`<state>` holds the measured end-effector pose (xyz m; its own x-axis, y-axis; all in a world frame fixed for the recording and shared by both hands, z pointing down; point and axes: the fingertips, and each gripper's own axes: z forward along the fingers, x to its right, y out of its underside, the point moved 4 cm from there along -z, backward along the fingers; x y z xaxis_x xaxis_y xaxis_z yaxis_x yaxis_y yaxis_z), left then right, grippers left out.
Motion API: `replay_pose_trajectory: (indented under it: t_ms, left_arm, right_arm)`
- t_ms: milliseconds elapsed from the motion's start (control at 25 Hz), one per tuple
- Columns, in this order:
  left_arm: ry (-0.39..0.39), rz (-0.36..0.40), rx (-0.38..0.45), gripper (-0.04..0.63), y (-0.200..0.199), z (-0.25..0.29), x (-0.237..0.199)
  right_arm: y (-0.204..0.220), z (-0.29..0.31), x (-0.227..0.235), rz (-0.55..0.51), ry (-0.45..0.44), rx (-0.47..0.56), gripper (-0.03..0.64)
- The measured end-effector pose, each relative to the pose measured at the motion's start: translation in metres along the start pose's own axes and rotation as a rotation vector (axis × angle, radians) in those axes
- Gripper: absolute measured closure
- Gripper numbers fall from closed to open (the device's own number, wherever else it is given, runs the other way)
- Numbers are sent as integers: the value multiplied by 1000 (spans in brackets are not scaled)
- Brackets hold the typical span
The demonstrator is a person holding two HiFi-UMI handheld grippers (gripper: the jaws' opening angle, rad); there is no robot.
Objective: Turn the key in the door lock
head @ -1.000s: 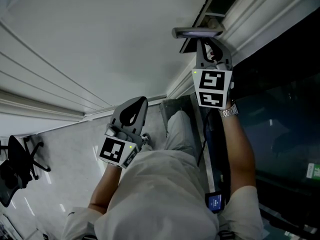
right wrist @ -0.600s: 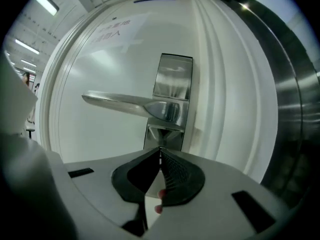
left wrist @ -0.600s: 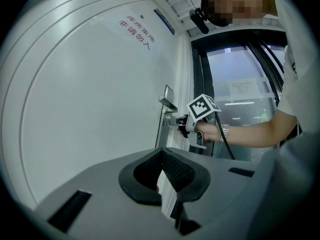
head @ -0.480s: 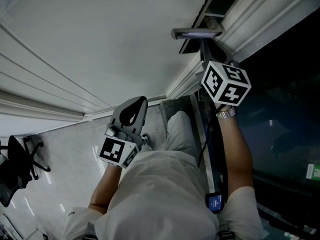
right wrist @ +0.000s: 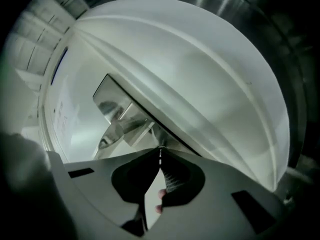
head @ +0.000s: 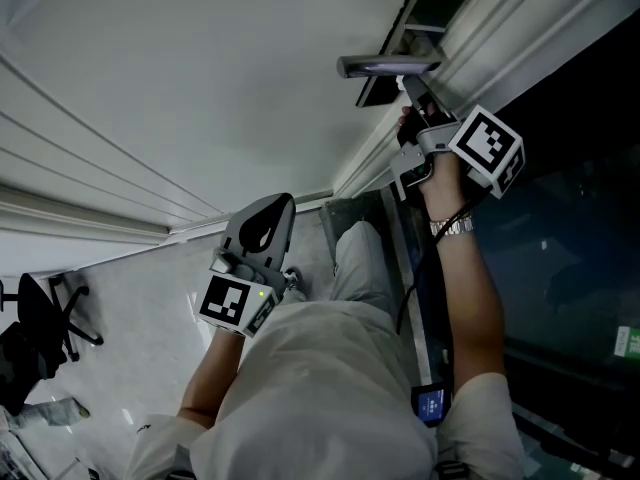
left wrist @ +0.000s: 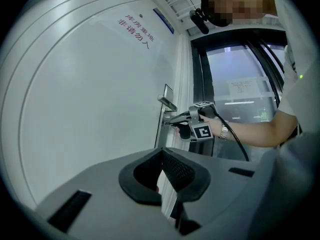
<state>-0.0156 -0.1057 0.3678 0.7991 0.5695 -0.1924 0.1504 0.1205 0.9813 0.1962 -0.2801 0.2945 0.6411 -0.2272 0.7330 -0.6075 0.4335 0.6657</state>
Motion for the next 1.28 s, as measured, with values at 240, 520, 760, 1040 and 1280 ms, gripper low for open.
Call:
replay_pose_trajectory:
  t_ms: [240, 520, 760, 1040, 1280]
  left_arm:
    - [3, 4, 7, 592, 0, 1, 2]
    - [6, 1, -1, 592, 2, 3, 4]
    - [9, 1, -4, 592, 4, 5, 3]
    - [36, 6, -3, 592, 4, 9, 10]
    - [39, 14, -8, 592, 3, 8, 10]
  right_arm:
    - [3, 2, 15, 431, -132, -14, 607]
    - [2, 1, 15, 399, -149, -10, 607]
    - [-3, -10, -6, -249, -45, -49, 470]
    - [16, -13, -22, -1105, 187, -78, 446]
    - [36, -4, -35, -1631, 378, -47, 448]
